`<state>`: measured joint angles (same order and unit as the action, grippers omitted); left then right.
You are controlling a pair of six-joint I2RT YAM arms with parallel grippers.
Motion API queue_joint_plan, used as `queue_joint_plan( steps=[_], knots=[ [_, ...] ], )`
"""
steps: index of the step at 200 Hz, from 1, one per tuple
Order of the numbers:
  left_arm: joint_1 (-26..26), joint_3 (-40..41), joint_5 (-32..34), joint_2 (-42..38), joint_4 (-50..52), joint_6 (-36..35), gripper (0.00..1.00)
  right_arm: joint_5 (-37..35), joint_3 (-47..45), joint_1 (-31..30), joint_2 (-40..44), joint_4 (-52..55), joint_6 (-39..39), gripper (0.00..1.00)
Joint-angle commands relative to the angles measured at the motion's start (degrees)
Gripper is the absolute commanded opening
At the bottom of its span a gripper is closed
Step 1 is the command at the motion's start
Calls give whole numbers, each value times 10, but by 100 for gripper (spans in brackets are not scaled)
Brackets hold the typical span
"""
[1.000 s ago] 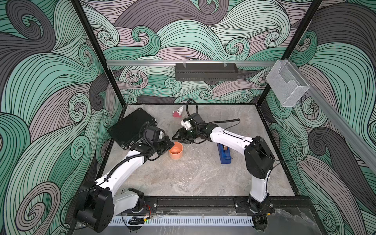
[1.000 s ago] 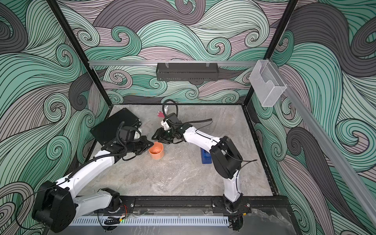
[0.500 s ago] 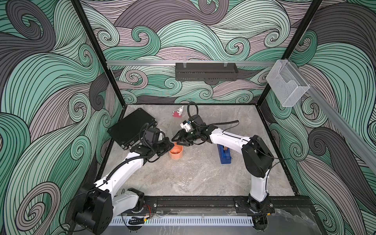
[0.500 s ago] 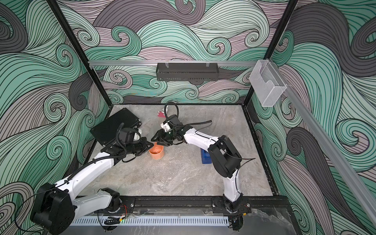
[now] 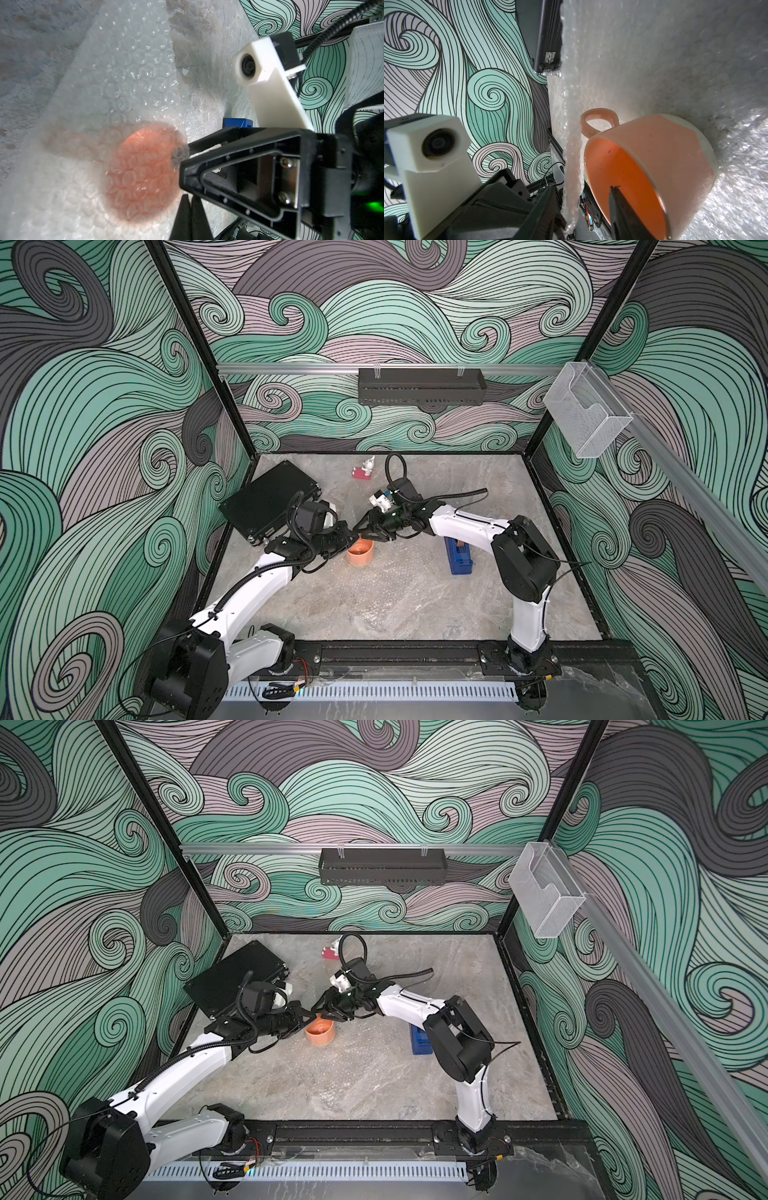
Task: Wrap mugs in bubble wrap
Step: Wrap the mug in bubble wrap.
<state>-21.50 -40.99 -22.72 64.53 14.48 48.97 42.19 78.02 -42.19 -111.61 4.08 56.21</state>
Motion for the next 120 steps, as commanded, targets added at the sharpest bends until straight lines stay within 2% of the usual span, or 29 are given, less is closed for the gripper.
queue_joint_plan(
  steps=[1, 43, 51, 56, 72, 86, 120],
  knots=[
    [-5, 3, -19, 1, -20, -11, 0, 23, 9, -4, -16, -11, -2, 38],
    [-6, -9, -18, -8, 3, -17, 0, 18, 5, -7, -17, -4, -10, 1],
    [-6, -17, -11, -14, 20, -21, 0, 8, 7, -7, -13, 12, -22, 0],
    [-6, -22, -7, -19, 32, -24, 4, 2, 10, -6, -10, 25, -31, 0],
    [-5, -39, 16, -37, 79, -36, 28, -27, 21, -6, 1, 73, -66, 0],
    [-5, -51, 47, -53, 113, -48, 43, -45, 28, -6, 8, 108, -91, 0],
    [-4, -67, 159, -79, 172, -73, 62, -85, 45, -6, 19, 177, -143, 0]
  ],
)
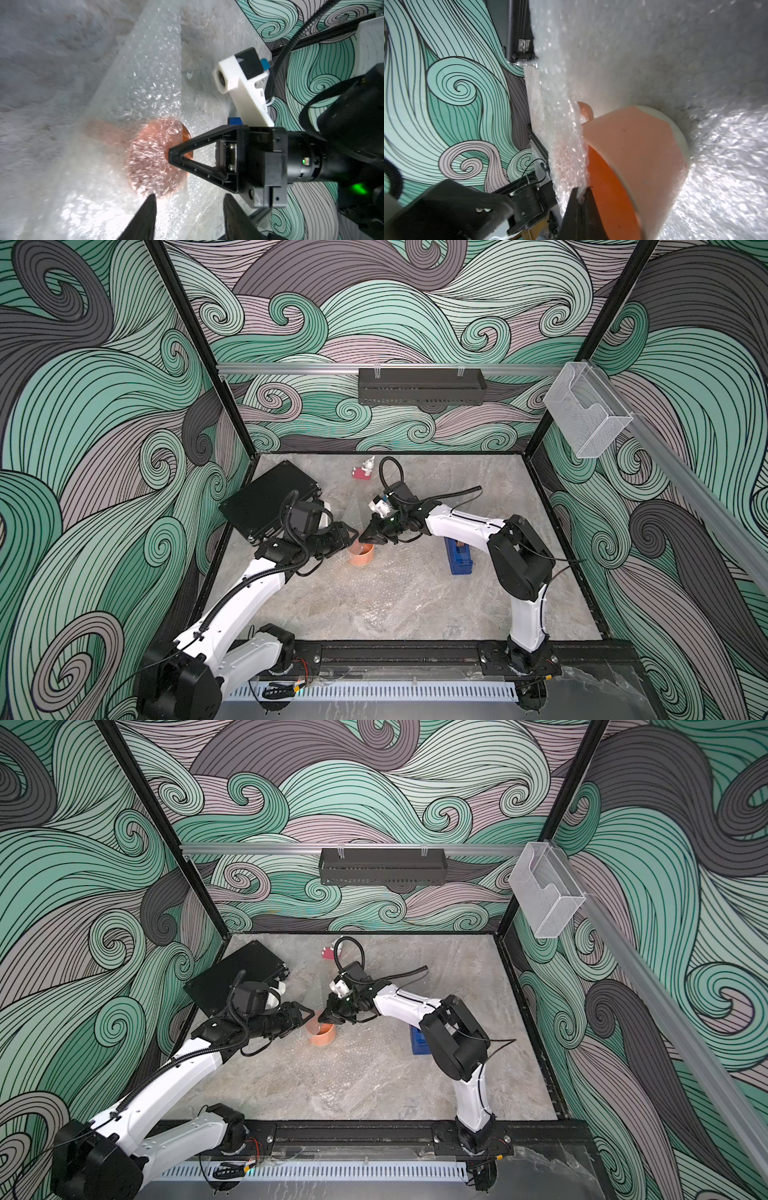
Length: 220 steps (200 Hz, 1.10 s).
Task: Wrap mugs in bubble wrap
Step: Wrap the mug in bubble wrap.
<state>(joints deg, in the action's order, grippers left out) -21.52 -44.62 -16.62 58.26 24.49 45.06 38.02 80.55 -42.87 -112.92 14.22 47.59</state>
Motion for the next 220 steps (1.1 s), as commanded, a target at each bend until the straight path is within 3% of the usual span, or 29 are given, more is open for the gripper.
queue_joint_plan(
  steps=[1, 22, 47, 111, 195, 220],
  knots=[
    [-4, -32, 102, -17, 75, -36, 63, -44, 20, 0, 32, 78, -58, 0],
    [-4, -52, 163, -5, 109, -67, 70, -50, 26, 0, 32, 95, -71, 0],
    [-3, -76, 191, 41, 118, -92, 73, -52, 33, 0, 28, 102, -76, 0],
    [-4, -128, 115, 178, 124, -114, 74, -64, 54, -4, 10, 126, -93, 0],
    [-5, -108, 100, 258, 100, -123, 74, -89, 74, -12, 12, 156, -116, 0],
    [-5, -100, 96, 266, 92, -122, 73, -96, 82, -16, 22, 165, -123, 5]
  ],
)
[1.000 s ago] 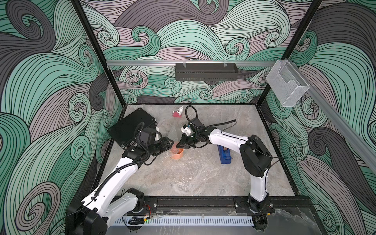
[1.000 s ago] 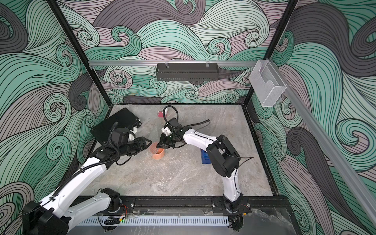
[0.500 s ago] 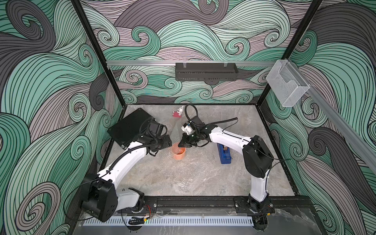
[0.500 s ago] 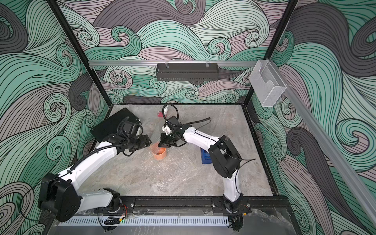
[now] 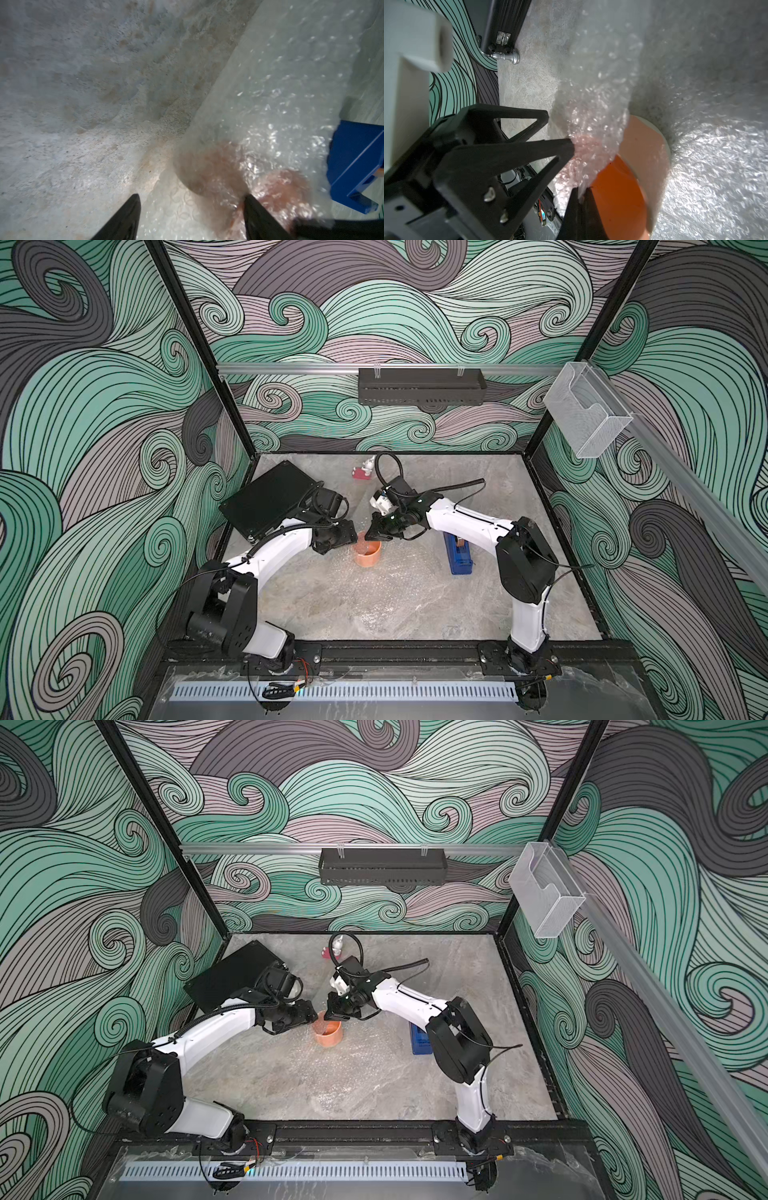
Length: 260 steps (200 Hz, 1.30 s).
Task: Wrap mugs in bubble wrap
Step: Wrap the mug in bubble wrap.
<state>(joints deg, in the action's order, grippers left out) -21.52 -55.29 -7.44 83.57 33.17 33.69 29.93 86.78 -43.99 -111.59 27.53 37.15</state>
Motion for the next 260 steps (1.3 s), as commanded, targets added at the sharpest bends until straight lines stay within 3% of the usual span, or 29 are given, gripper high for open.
queue_joint_plan(
  steps=[1, 58, 96, 130, 168, 215, 260],
  knots=[
    [-5, 8, 4, 12, 5, -8, 73, -15, 20, -6, 10, 31, -18, 6],
    [-5, 15, 12, 23, 3, -8, 73, -48, -47, -14, 106, 6, -55, 28],
    [-5, 14, 6, 23, 1, -8, 73, -54, -192, -54, 227, -67, -182, 45],
    [-5, 10, 1, 24, 1, -8, 73, -127, -302, -130, 296, -98, -324, 47],
    [-5, 11, -3, 29, 1, -7, 73, -178, -438, -204, 346, -233, -453, 47],
    [-5, 9, -3, 36, 0, -7, 73, -247, -441, -275, 284, -244, -536, 48],
    [-5, 11, 1, 34, 6, -9, 73, -303, -424, -325, 228, -246, -569, 47]
  ],
)
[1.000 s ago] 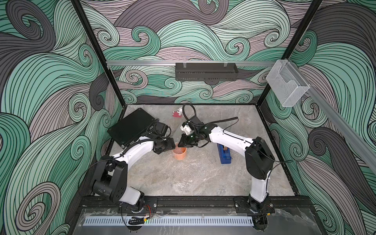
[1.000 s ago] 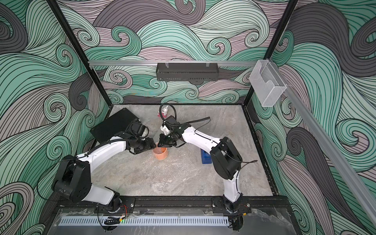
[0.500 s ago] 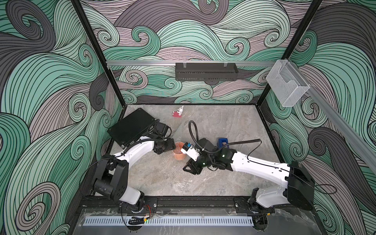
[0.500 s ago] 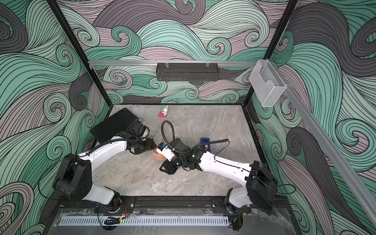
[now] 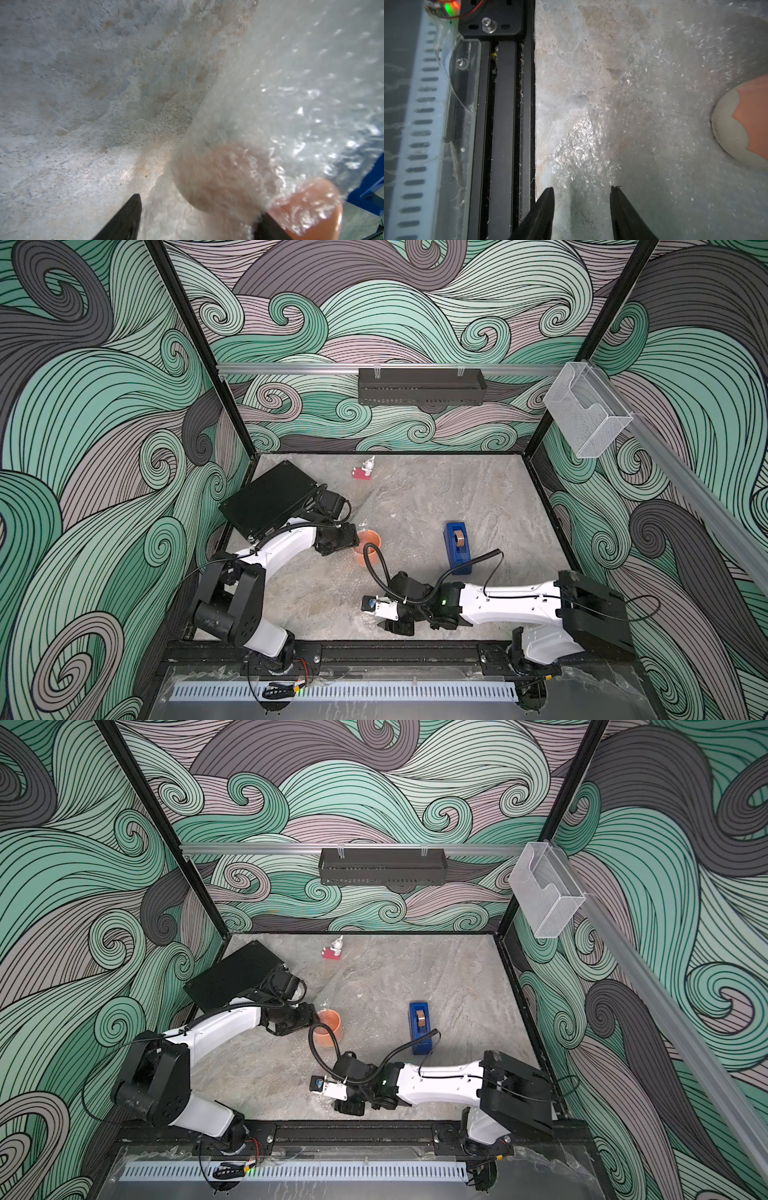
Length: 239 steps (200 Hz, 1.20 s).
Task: Wrap mugs in bubble wrap
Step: Wrap the mug in bubble wrap.
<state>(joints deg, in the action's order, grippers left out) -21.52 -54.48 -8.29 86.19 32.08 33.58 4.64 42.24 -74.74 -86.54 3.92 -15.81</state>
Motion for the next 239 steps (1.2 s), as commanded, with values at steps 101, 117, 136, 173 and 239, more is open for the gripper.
queue_joint_plan(
  steps=[101, 117, 136, 173, 239],
  knots=[
    [-5, 2, 10, 5, 23, -9, 73, -111, 41, -47, -106, -17, -57, 41],
    [-5, 2, 10, 5, 23, -9, 73, -123, 45, -46, -118, -17, -61, 36],
    [-5, 4, 8, 5, 21, -9, 73, -134, 46, -47, -126, -22, -61, 23],
    [-5, 6, 8, 4, 20, -9, 73, -153, 54, -47, -108, -15, -51, 0],
    [-5, 7, 6, 6, 17, -10, 72, -149, 69, -17, -10, -21, -23, 0]
  ],
)
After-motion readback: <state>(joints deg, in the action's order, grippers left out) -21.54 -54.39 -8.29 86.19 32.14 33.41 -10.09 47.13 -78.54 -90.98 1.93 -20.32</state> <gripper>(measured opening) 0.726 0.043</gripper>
